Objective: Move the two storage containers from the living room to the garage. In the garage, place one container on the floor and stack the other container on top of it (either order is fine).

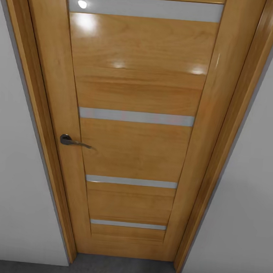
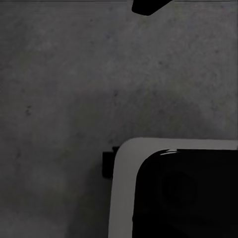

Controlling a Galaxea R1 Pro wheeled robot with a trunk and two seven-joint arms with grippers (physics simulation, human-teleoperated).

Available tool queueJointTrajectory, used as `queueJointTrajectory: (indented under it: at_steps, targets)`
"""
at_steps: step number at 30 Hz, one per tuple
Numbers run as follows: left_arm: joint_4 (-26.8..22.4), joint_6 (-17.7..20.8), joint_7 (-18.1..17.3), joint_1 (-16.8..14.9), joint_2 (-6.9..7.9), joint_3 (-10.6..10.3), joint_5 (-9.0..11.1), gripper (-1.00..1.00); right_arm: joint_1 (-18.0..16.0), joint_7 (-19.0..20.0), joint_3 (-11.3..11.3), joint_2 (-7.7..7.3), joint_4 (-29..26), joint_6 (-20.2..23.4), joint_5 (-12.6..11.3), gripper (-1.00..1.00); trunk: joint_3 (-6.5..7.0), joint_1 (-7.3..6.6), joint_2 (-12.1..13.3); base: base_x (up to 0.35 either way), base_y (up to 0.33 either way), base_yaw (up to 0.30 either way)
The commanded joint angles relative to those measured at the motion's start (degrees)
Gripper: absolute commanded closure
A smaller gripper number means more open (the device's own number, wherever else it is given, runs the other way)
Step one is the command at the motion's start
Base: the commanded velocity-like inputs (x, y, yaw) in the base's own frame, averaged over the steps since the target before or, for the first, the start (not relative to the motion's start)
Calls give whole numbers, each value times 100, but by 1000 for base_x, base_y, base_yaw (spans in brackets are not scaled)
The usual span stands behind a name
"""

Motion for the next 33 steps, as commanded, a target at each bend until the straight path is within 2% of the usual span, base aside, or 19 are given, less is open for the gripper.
queueJointTrajectory:
  at_steps: [1, 4, 6, 7, 8, 10, 13, 19, 22, 23, 24, 26, 28, 29, 32, 33]
  targets:
    - [4, -19, 3, -3, -2, 13, 38, -100, 2, -19, -15, -8, -8, -4, 50, -100, -5, 0, -3, 0, 0, 0]
    - [4, -22, 3, -3, -2, 13, 38, -100, 2, -12, -20, -49, -67, 4, 52, -100, -5, 0, -3, 0, 0, 0]
    - [4, -22, 3, -3, -2, 13, 38, -100, 7, -5, -20, -67, -353, 76, 54, -100, -5, 0, -3, 0, 0, 0]
    - [4, -23, 3, -3, -2, 16, 38, -100, -13, -5, -20, -75, -1071, 785, 64, -100, -5, 0, -3, 0, 0, 0]
    - [4, -24, 3, -3, -2, 16, 38, -100, -33, -5, -22, -76, -1171, 958, 72, -100, -5, 0, -3, 0, 0, 0]
    - [4, -24, 3, -3, -2, 17, 38, -100, -269, 2, -25, -67, -1475, 1505, 94, -100, -5, 0, -3, 0, 0, 0]
    - [4, -24, 3, -1, -2, 20, 38, -100, -634, 10, -12, -28, -1596, 1746, 93, -100, -5, 0, -3, 0, 0, 0]
    - [4, -24, 3, -2, -2, 20, 38, -100, -1314, 39, 90, 55, -1656, 1928, 104, -100, -5, 0, -3, 0, 0, 0]
    - [4, -24, 4, -3, -2, 21, 38, -100, -1623, 38, 275, 251, -1663, 1972, 148, -100, -5, 0, -3, 0, 0, 0]
    - [4, -24, 6, -3, -2, 21, 38, -100, -1759, 35, 371, 359, -1665, 2000, 176, -100, -5, 0, -3, 0, 0, 0]
    - [4, -24, 8, -3, -2, 21, 38, -100, -2038, 29, 537, 667, -1701, 2274, 264, -100, -5, 0, -3, 0, 0, 0]
    - [4, -24, 10, -3, -2, 21, 40, -100, -2098, 36, 568, 842, -1767, 2504, 306, -100, -5, 0, -3, 0, 0, 0]
    - [4, -24, 11, -3, -2, 22, 44, -100, -2135, 35, 595, 1092, -1892, 2746, 342, -100, -5, 0, -3, 0, 0, 0]
    - [4, -24, 11, 0, -2, 22, 46, -100, -2152, 44, 622, 1292, -1972, 2883, 344, -100, -5, 0, -3, 0, 0, 0]
    - [4, -24, 11, -2, -2, 22, 47, -100, -2155, 53, 755, 1370, -1995, 2945, 421, -100, -5, 0, -3, 0, 0, 0]
    - [4, -24, 11, -2, -2, 22, 47, -100, -2157, 45, 1070, 1405, -2002, 2972, 502, -100, -5, 0, -3, 0, 0, 0]
